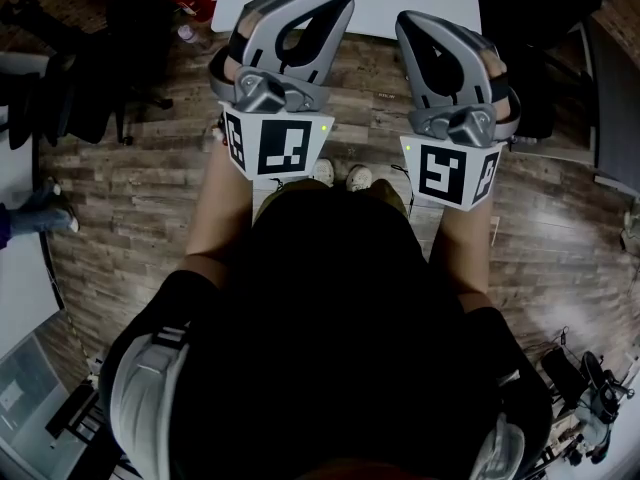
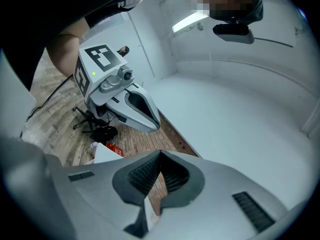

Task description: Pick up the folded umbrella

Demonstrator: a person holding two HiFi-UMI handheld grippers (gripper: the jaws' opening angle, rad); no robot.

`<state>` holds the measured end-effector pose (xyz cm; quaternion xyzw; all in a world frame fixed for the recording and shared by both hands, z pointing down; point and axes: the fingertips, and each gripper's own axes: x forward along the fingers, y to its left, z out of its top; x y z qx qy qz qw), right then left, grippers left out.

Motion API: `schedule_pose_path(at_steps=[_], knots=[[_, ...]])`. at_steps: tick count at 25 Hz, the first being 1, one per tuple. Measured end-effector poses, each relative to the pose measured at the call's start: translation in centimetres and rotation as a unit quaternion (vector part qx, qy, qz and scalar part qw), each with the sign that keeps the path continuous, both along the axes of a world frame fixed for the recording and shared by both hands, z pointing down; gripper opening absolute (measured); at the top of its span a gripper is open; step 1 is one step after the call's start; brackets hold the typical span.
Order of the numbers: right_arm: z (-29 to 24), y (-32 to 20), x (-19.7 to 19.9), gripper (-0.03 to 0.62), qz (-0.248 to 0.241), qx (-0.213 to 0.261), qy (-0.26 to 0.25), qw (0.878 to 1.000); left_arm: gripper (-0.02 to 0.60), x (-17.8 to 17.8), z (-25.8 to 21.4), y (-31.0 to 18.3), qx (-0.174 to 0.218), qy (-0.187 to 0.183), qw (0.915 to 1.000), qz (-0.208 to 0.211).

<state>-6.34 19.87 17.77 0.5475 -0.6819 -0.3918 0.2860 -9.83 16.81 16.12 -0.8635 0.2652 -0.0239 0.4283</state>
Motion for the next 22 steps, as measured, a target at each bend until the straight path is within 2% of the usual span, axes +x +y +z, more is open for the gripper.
schedule_pose_path(at_steps=[22], knots=[[0.7,-1.6,-2.7,0.029,0.017,0.004,0.009,1.000,0.012,-2.8,0.6,-1.7,0.001,-0.004,1.0000,0.007]])
